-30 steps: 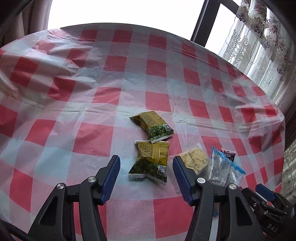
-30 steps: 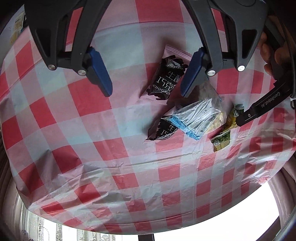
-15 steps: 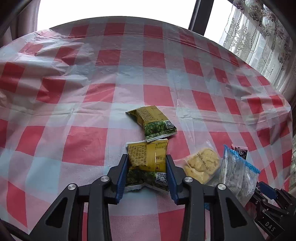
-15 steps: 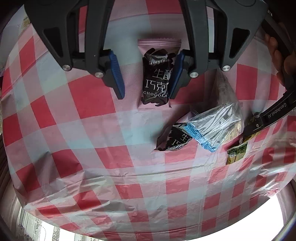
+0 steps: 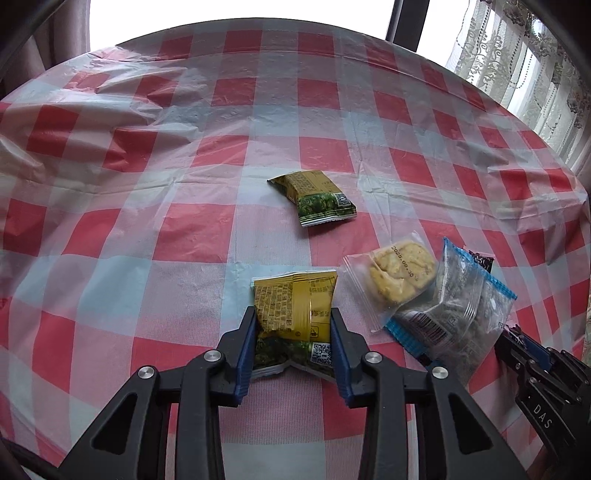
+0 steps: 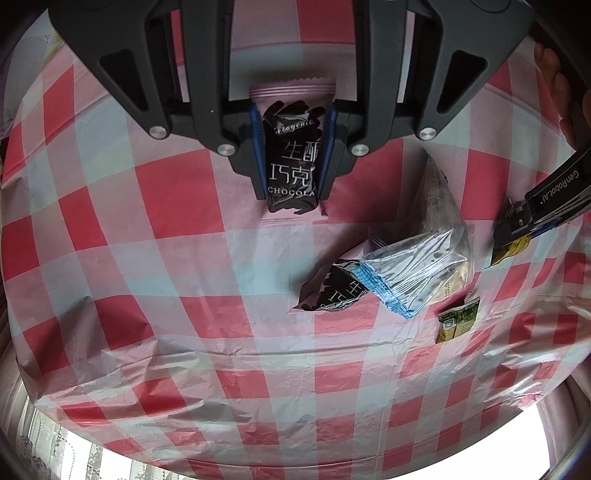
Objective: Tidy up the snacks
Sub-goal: 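Grasp the yellow-green bag with the left tool while the right tool grasps the pink chocolate bar, then lift both held packets off the table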
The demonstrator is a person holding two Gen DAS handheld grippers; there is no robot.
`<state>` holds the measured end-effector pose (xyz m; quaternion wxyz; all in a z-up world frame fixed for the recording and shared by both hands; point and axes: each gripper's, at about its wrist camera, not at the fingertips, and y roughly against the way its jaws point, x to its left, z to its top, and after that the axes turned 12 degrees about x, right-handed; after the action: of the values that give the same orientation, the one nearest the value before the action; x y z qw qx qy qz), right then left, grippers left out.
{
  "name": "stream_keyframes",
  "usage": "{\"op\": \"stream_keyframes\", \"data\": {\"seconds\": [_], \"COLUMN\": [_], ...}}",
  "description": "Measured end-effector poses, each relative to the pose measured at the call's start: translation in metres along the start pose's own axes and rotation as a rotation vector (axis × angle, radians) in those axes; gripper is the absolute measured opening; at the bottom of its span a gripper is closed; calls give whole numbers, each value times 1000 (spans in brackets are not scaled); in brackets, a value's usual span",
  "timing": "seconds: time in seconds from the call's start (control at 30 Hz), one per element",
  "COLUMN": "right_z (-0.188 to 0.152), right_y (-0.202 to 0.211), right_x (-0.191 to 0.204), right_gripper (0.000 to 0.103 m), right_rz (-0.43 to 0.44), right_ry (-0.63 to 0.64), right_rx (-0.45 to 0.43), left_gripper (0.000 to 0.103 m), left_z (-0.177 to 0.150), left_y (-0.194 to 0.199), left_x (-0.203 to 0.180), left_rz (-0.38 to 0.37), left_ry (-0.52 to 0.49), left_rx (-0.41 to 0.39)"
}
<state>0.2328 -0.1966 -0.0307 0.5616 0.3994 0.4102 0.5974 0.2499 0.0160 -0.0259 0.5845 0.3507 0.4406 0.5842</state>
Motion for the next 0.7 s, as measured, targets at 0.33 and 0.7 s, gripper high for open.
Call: {"op": "stream_keyframes", "data": {"seconds": [0.33,0.7], "right_z": [-13,-37], "right_y": [6,17], "right_x": [1,-6], "right_gripper": [28,27], "right_rz": [24,62], "right_ry": [55,73], "right_rx": [45,79], "left_gripper": [37,36], "left_z": [-37,-61], "left_y": [17,39], "left_x": [-1,-9], "left_rz": [15,16], "left_ry": [11,17], "left_rx": [62,75]}}
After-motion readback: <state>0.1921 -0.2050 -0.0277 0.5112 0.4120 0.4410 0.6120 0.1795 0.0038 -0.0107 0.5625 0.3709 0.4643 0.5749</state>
